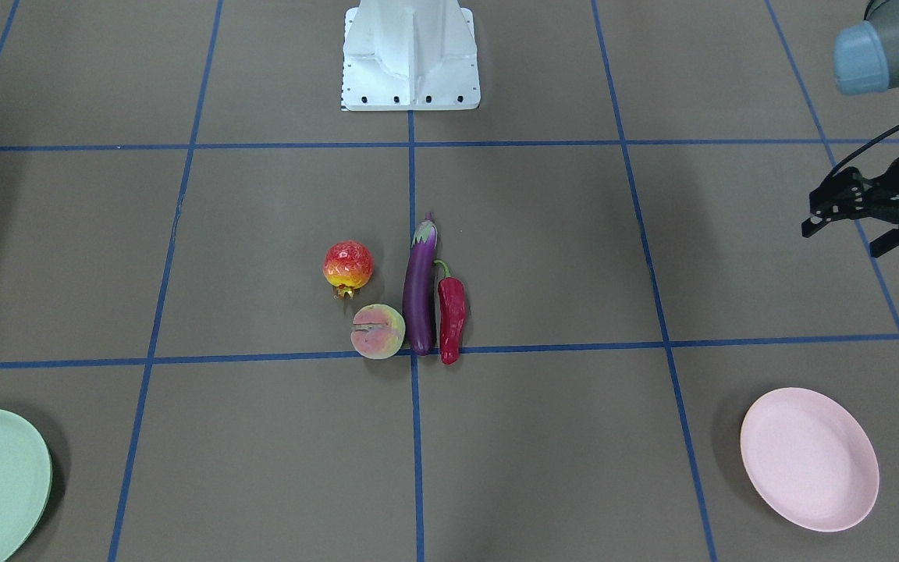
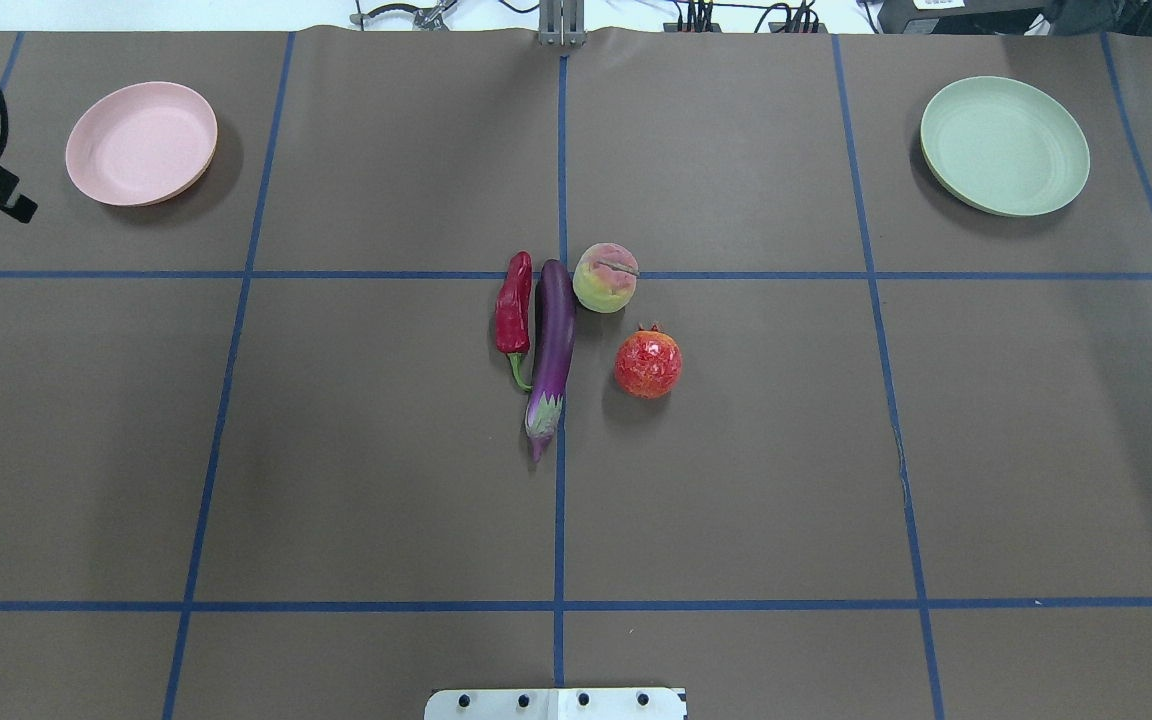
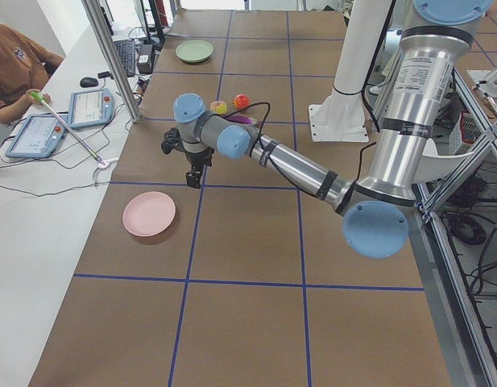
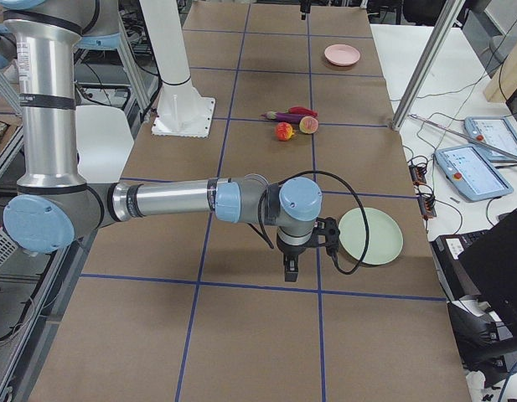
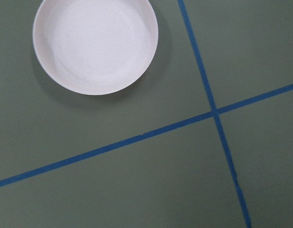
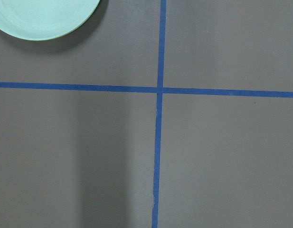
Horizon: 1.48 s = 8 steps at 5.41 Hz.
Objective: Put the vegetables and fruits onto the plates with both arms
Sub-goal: 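Move the left gripper toward the red chili pepper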
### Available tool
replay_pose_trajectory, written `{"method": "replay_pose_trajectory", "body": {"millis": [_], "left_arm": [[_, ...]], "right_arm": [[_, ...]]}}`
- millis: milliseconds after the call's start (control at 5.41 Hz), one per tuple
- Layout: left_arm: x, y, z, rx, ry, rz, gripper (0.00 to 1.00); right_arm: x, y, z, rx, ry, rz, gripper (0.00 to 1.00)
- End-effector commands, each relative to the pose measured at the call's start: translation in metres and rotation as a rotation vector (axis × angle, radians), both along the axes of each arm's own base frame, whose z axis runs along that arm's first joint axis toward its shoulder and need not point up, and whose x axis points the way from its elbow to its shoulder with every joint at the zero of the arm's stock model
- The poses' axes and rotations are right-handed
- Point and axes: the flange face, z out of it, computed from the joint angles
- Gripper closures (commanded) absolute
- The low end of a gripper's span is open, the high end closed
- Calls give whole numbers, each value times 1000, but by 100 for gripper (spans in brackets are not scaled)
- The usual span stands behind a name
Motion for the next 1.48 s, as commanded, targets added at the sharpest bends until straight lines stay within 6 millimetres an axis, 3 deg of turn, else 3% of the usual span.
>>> {"method": "replay_pose_trajectory", "body": {"millis": [0, 185, 370, 555, 740, 925, 1295], "left_arm": [[109, 4, -76, -116, 10, -74, 0], [181, 11, -114, -147, -9, -115, 0], [245, -1, -155, -176, 28, -150, 0], [317, -2, -172, -183, 54, -180, 0], [374, 1, -180, -191, 69, -200, 0], [390, 4, -179, -200, 61, -188, 0], [412, -14, -169, -199, 39, -203, 10]], "right_arm": [[-5, -3, -2, -2, -43, -2, 0], [-5, -3, -2, -2, -43, -2, 0], [-5, -5, -4, 0, -49, 0, 0], [-6, -5, -6, 5, -56, -1, 0], [-6, -5, -4, 3, -57, -2, 0], [-6, -5, -4, 1, -57, -2, 0], [-7, -8, -12, 13, -76, 0, 0]]}}
